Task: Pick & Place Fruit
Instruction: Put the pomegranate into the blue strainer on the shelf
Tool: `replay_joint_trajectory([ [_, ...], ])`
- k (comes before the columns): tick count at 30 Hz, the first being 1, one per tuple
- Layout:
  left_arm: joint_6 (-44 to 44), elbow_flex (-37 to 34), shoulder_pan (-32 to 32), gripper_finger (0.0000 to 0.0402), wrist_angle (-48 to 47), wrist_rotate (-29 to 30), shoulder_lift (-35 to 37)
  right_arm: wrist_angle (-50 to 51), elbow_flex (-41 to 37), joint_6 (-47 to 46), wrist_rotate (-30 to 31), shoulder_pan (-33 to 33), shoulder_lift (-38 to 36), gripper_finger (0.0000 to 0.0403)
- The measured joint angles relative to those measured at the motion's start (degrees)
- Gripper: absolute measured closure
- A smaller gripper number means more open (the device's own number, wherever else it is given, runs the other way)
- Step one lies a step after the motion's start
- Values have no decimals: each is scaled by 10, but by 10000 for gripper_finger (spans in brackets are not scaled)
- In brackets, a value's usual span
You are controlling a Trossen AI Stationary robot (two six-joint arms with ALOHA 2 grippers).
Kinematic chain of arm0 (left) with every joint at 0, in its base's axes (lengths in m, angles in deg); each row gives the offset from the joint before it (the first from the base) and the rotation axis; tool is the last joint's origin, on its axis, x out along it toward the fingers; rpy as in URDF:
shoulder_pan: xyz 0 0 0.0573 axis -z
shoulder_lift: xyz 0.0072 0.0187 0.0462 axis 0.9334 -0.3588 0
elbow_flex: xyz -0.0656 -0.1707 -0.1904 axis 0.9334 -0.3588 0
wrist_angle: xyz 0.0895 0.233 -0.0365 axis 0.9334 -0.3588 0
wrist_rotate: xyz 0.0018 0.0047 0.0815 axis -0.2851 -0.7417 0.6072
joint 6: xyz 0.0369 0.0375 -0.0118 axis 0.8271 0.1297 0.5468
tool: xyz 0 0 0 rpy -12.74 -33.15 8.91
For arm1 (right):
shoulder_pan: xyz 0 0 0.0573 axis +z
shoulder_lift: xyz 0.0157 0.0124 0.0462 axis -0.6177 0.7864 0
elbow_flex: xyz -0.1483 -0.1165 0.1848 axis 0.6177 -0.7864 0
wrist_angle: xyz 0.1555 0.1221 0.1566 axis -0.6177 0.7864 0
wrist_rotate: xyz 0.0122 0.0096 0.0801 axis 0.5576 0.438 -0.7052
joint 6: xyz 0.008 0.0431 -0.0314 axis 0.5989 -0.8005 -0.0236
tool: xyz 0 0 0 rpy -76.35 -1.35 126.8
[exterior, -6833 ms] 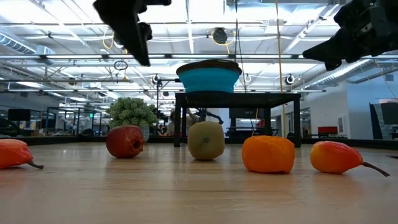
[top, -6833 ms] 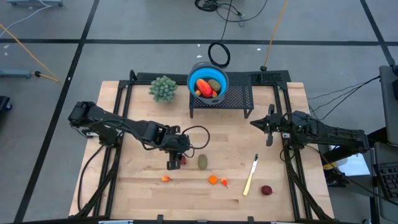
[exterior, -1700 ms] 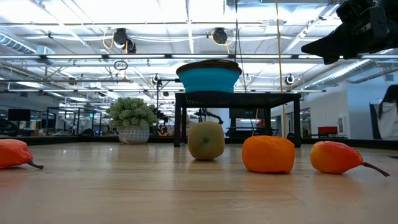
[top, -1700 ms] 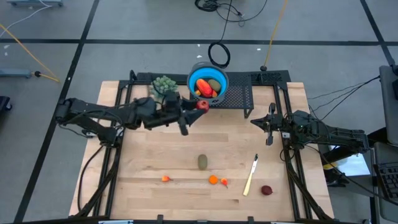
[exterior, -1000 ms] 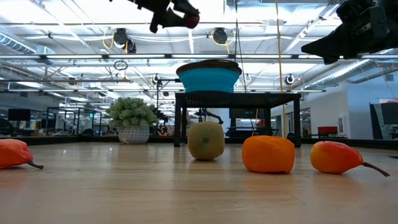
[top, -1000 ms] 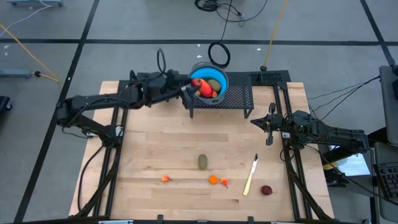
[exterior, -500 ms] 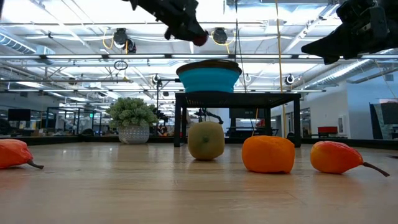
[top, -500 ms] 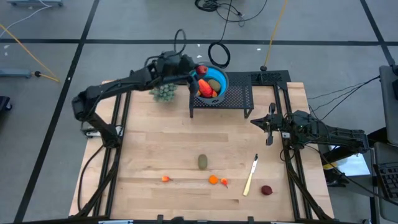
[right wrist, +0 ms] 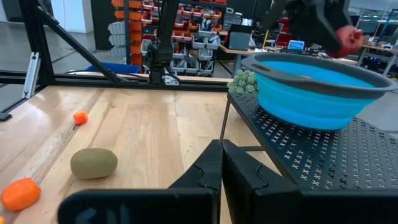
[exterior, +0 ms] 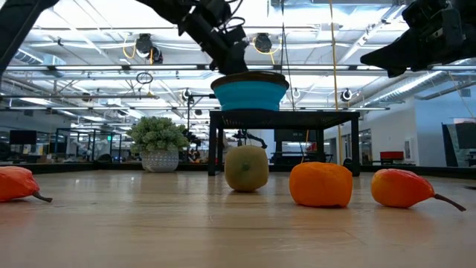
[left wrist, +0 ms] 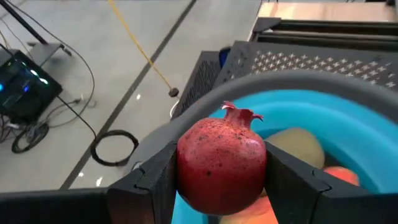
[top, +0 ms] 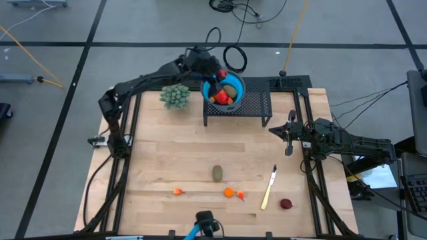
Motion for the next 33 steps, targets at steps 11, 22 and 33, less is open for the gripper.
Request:
replay_joint_trajectory([
  [11,0,3,3,202,-29,-27,-13,0,0,-2,54,-1,0,403],
  [22,-16,3,2,202,-29,-31,-18,0,0,-2,54,-1,0,403],
  [33,-27,4,2,202,-30,-30,-25,0,0,-2,54,-1,0,403],
])
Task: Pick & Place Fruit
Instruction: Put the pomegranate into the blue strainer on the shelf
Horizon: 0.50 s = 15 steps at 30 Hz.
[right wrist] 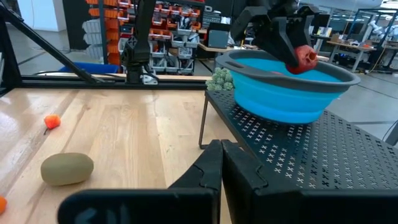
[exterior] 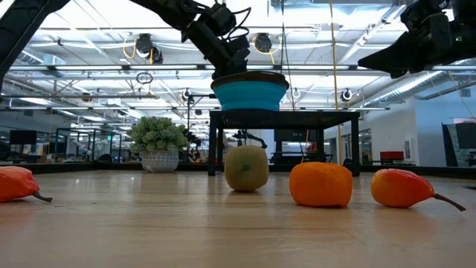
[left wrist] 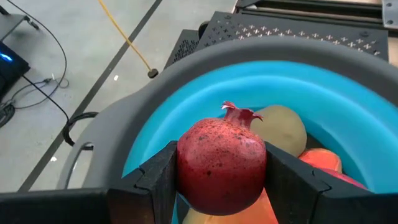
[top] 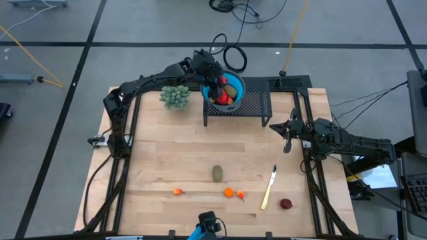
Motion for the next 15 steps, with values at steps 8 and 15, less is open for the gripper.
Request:
replay_joint_trajectory([
  [8,3,0,0,188,1,0,1,0,0,0,0,0,0,403],
  [15,8,0,0,139,1,12,1,0,0,0,0,0,0,403],
])
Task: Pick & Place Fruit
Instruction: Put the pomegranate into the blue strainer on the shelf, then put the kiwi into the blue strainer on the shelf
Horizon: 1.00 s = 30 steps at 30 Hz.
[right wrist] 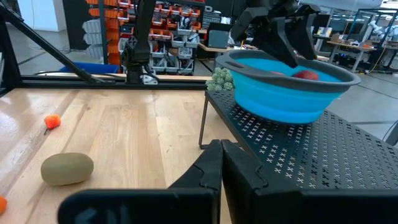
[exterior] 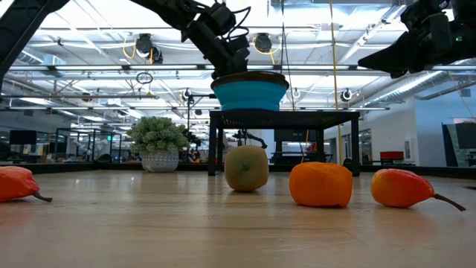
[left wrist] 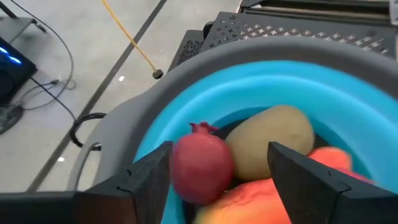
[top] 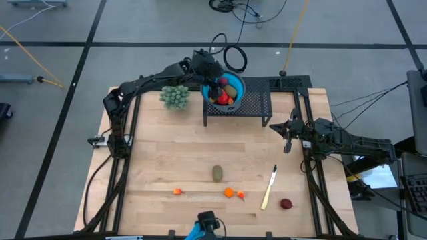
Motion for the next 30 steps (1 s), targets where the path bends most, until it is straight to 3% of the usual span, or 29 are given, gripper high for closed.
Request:
replay_joint_trajectory([
  [5,19,-1,1,129,1,34,19,0,0,0,0,0,0,403],
  [12,-31,0,40,128,-43,49,116,0,0,0,0,0,0,403],
  [20,-172,0,129,128,-178,50,195,0,0,1,0,0,0,403],
  [30,-393,0,263,128,-338,49,178,0,0,2,0,0,0,403],
])
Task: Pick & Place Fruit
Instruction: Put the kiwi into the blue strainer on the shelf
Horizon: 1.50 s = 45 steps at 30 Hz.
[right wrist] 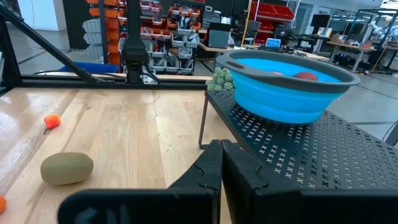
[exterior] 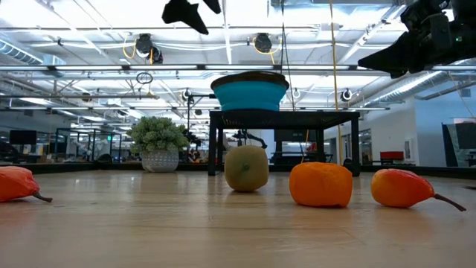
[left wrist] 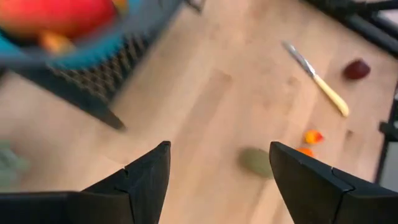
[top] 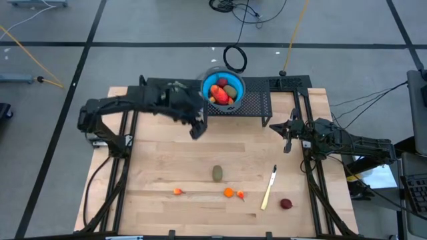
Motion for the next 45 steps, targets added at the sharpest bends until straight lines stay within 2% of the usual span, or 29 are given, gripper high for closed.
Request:
replay_joint_trajectory([
  [5,-68,0,58,128,-3,14,-22,0,0,0,0,0,0,403],
  [11,-20,0,123,128,-7,78,-64,0,0,-1,0,0,0,403],
  [14,-15,0,143,128,-6,88,-85,0,0,-1,0,0,0,403],
  [20,-125,0,151,128,-6,87,-128,0,0,-2,0,0,0,403],
  [28,-287,0,126,128,-10,12,-177,0,0,-2,0,0,0,403],
  [38,-380,0,88,128,-5,-75,-236,-3,0,-2,0,0,0,403],
  [45,-476,0,97,128,37,-73,-255,-2,0,-2,0,0,0,403],
])
